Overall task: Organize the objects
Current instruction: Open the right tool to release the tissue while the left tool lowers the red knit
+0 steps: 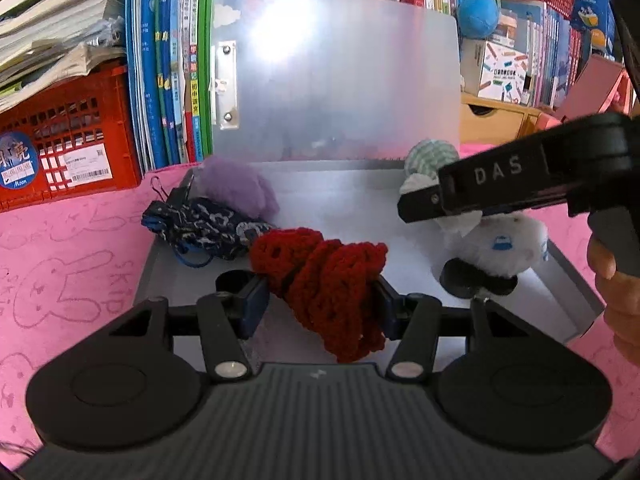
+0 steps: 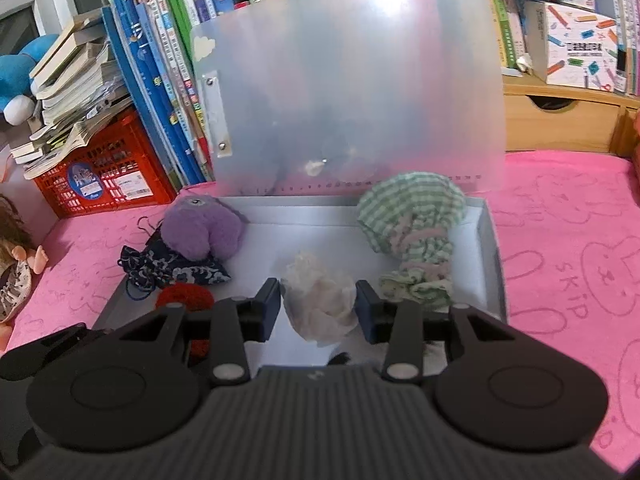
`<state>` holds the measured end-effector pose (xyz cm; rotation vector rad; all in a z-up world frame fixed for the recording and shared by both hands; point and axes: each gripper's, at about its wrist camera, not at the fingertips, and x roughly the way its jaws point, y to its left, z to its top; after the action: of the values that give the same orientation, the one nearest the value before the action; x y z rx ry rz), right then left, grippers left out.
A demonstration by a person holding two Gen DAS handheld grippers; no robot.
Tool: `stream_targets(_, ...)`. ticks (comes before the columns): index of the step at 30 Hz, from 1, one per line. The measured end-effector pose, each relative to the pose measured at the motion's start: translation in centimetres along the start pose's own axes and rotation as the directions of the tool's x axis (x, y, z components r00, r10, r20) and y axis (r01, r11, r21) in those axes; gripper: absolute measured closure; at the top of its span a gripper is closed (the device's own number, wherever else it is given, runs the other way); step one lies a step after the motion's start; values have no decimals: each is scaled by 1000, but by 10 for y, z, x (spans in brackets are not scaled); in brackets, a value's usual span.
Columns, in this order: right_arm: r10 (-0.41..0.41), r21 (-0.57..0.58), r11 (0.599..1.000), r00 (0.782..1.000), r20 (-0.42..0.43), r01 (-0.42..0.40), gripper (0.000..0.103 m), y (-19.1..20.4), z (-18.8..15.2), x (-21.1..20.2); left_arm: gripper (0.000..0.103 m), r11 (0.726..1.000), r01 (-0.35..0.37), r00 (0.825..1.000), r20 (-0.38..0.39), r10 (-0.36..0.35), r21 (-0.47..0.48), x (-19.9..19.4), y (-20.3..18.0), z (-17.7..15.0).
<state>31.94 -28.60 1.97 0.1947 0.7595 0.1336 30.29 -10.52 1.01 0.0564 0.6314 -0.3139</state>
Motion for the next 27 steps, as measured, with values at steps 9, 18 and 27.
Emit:
stream_targets(9,-13,4,1000,1000,-25,13,57,3,-2,12,42,1000,-20,999,-26,20,5,7,4,0)
stream_targets(18,-20,2,1000,999,-30,20,56,6,-3,16,41,1000,-25,999,-23,25,11,8,4,-2)
stream_targets(27,-35,-17,999,998,-51,34,54,10,0,21,41,999,-32,999,-23,33,23,10,3,-3)
